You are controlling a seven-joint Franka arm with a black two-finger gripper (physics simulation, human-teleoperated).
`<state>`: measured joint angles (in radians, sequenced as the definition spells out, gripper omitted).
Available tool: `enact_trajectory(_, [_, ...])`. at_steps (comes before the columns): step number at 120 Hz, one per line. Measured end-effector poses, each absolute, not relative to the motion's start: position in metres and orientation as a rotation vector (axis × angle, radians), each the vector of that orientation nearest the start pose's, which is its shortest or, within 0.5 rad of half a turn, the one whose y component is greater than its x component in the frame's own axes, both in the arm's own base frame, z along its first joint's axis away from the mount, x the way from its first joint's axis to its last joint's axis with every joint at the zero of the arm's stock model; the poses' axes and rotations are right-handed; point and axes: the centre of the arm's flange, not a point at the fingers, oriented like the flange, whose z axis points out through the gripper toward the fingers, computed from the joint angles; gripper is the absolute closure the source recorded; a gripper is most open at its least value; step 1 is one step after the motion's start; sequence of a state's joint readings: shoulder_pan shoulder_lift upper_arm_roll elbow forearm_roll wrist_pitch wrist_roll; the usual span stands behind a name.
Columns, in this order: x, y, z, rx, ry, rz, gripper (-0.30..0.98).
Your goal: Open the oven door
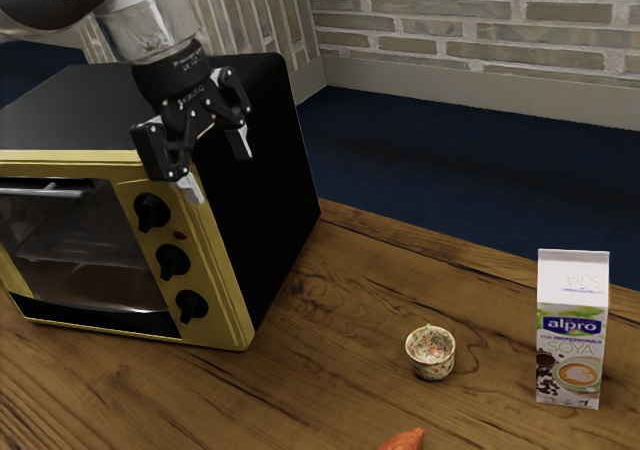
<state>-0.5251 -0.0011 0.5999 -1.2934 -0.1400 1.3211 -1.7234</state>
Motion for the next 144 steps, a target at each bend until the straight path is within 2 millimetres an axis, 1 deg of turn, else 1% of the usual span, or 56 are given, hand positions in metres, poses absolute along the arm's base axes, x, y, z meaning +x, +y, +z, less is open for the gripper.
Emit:
enact_trajectory(16, [0.516,0.043,0.733,1.76,2.459,-0.124,0.0])
enact_trajectory(19, [0.51,0.045,0.739,1.736,2.462,-0.126,0.0])
enact_trajectory(22, [0.5,0.044,0.75,1.722,2.446,-0.128,0.0])
enact_trajectory(24, [0.493,0.041,0.758,1.721,2.429,-0.132,0.0])
enact_trajectory(26, [0.485,0.033,0.766,1.733,2.402,-0.137,0.0])
enact_trajectory(31, [0.463,0.001,0.787,1.804,2.304,-0.161,0.0])
enact_trajectory(33, [0.452,-0.008,0.796,1.825,2.269,-0.172,0.0])
enact_trajectory(37, [0.433,-0.013,0.808,1.84,2.241,-0.19,0.0])
enact_trajectory(41, [0.42,-0.015,0.814,1.851,2.244,-0.191,0.0])
enact_trajectory(42, [0.417,-0.014,0.813,1.856,2.251,-0.186,0.0])
enact_trajectory(45, [0.408,-0.005,0.806,1.856,2.276,-0.176,0.0])
enact_trajectory(50, [0.392,0.029,0.777,1.796,2.356,-0.167,0.0])
enact_trajectory(53, [0.38,0.043,0.767,1.74,2.405,-0.117,0.0])
enact_trajectory(58, [0.361,0.057,0.767,1.623,2.475,-0.007,0.0])
enact_trajectory(61, [0.355,0.06,0.768,1.569,2.498,0.045,0.0])
enact_trajectory(71, [0.354,0.094,0.764,1.432,2.513,0.09,0.0])
enact_trajectory(75, [0.355,0.102,0.759,1.4,2.513,0.099,0.0])
enact_trajectory(80, [0.351,0.112,0.748,1.361,2.514,0.108,0.0])
enact_trajectory(84, [0.349,0.121,0.742,1.325,2.517,0.124,0.0])
enact_trajectory(92, [0.348,0.141,0.737,1.247,2.539,0.171,0.0])
enact_trajectory(102, [0.345,0.162,0.736,1.182,2.55,0.227,0.0])
enact_trajectory(108, [0.336,0.171,0.733,1.161,2.553,0.25,0.0])
enact_trajectory(118, [0.32,0.177,0.729,1.14,2.568,0.309,0.0])
enact_trajectory(128, [0.317,0.182,0.726,1.163,2.572,0.35,0.0])
enact_trajectory(144, [0.311,0.198,0.721,1.211,2.574,0.39,0.0])
